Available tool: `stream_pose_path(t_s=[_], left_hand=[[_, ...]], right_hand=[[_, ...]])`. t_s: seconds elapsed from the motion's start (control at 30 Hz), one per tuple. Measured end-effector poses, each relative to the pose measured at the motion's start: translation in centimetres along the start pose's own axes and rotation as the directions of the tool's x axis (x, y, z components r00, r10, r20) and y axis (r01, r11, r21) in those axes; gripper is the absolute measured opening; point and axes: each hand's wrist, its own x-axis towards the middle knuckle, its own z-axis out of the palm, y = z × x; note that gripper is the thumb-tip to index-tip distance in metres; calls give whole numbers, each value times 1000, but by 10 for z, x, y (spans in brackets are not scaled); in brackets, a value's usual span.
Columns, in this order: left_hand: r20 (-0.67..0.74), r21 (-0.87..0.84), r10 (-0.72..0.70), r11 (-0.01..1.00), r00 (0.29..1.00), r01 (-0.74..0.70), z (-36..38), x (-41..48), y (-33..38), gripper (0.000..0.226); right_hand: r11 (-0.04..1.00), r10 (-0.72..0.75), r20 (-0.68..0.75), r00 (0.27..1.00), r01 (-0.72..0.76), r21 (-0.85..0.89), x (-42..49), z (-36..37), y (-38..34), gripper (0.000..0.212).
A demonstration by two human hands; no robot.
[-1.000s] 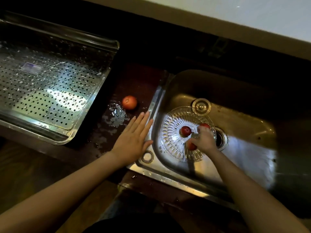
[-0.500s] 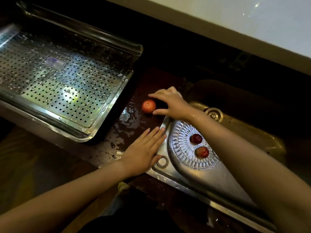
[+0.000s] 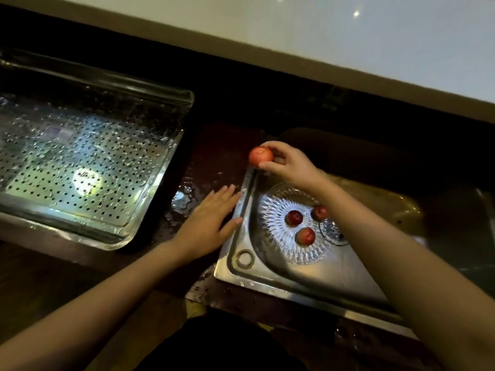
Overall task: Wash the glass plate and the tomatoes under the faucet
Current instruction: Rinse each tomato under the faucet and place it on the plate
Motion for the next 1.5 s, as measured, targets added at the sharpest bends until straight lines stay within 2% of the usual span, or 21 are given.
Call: stream_pose_path(t_s=[0.07, 0.13, 0.17, 0.23, 0.33, 0.37, 0.47, 0.6, 0.73, 0.93, 0.97, 1.07, 1.13, 1.23, 1.37, 1.5], left_hand=[[-56, -147, -57, 988, 997, 48, -16, 22, 22, 52], [-71, -367, -161, 922, 984, 124, -25, 47, 56, 44], [-49, -499, -203, 853, 978, 152, -26, 61, 76, 40], [45, -664, -220, 722, 974, 194, -24, 89, 118, 32], [285, -779, -115, 551, 952, 300, -12, 122, 177, 32], [338, -780, -78, 534, 938, 326, -5, 130, 196, 34], [435, -733, 25, 590, 900, 338, 26, 148, 247, 36], [543, -724, 186, 597, 819, 344, 73, 159, 313, 30], [610, -726, 261, 563, 749, 395, 116, 163, 365, 32], [615, -738, 225, 503, 755, 451, 161, 168, 412, 20], [621, -729, 220, 515, 752, 452, 166, 168, 419, 17], [615, -724, 258, 558, 745, 405, 177, 173, 434, 27], [603, -724, 250, 570, 758, 388, 181, 175, 440, 30], [595, -707, 241, 610, 767, 357, 182, 179, 441, 28], [627, -716, 241, 553, 741, 426, 178, 185, 438, 16], [649, -688, 204, 570, 733, 449, 171, 194, 440, 26]], right_hand=[[988, 11, -72, 997, 0, 155, -27, -21, 1, 44], [992, -11, -149, 989, 29, 121, -56, -42, 4, 43], [996, -25, -187, 982, 42, 83, -72, -53, 5, 42], [997, -22, -264, 964, 40, 61, -102, -72, 7, 42], [1000, -11, -377, 926, 17, 13, -146, -100, 16, 42], [1000, -9, -413, 911, 5, -9, -161, -109, 22, 42], [999, 36, -553, 832, -46, -3, -203, -135, 45, 41], [988, 154, -709, 688, -85, 132, -257, -162, 81, 39], [956, 270, -754, 599, -73, 284, -299, -182, 108, 43], [909, 366, -794, 485, -2, 418, -327, -203, 122, 38], [902, 382, -798, 466, 1, 432, -328, -204, 123, 37], [901, 399, -813, 424, -17, 433, -329, -208, 124, 38], [903, 404, -819, 407, -36, 428, -331, -211, 123, 38], [913, 386, -816, 430, -48, 406, -334, -214, 123, 40], [929, 346, -809, 476, -54, 366, -332, -219, 121, 46], [920, 373, -793, 481, -81, 383, -323, -225, 117, 44]])
